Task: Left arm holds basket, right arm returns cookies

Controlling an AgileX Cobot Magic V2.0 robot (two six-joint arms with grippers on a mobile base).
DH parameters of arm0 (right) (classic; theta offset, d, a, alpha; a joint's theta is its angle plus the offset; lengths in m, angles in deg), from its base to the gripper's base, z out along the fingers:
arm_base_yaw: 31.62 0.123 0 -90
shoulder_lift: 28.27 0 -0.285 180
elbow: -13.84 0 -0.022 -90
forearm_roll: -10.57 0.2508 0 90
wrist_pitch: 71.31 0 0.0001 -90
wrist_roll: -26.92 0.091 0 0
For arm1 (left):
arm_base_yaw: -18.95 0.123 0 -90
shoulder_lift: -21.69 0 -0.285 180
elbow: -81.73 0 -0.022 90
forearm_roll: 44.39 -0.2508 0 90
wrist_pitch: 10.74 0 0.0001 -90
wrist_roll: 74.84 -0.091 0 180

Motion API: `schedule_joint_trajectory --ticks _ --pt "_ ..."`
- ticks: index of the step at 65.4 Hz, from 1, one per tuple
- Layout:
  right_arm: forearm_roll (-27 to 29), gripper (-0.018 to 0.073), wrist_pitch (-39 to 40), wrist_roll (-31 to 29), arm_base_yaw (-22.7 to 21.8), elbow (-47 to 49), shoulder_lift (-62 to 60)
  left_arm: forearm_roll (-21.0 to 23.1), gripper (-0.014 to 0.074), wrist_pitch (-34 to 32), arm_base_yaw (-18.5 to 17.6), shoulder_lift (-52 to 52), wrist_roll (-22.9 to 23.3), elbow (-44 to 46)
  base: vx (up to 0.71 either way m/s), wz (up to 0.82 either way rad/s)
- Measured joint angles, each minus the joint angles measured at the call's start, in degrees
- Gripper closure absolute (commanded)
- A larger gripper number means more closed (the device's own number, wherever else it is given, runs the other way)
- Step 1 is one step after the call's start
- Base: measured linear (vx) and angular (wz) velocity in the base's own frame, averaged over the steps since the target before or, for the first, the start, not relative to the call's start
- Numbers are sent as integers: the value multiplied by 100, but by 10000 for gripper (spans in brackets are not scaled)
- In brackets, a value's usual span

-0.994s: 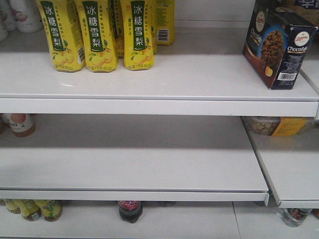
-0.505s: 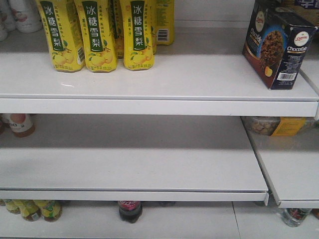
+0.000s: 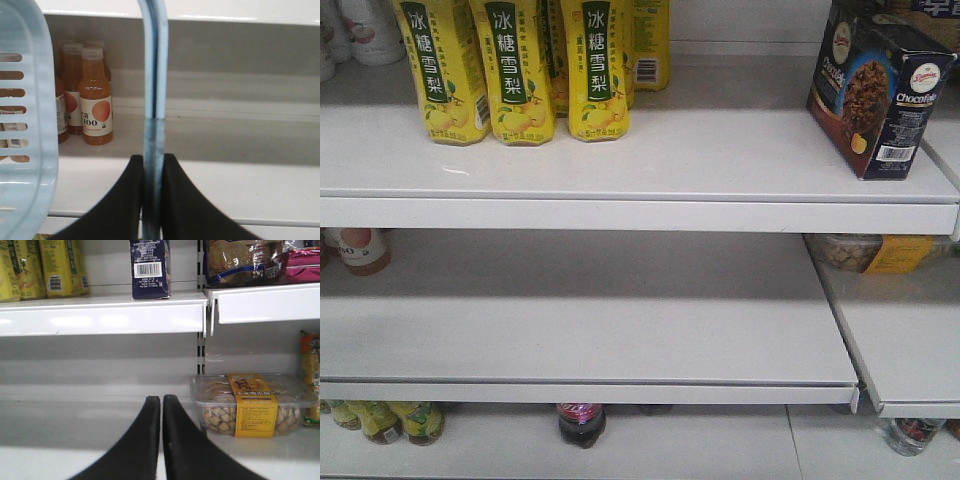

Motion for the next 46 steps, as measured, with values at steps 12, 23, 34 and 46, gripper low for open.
schedule_joint_trajectory --ticks 12,23,34,46 --pt "0 567 0 0 0 0 0 0 602 0 0 0 0 0 0 0" --pt "0 567 0 0 0 0 0 4 602 0 0 0 0 0 0 0" --pt "0 567 0 0 0 0 0 6 602 0 -4 0 0 0 0 0" --pt "0 567 -15 -20 0 -19 -75 11 602 0 -4 0 0 0 0 0"
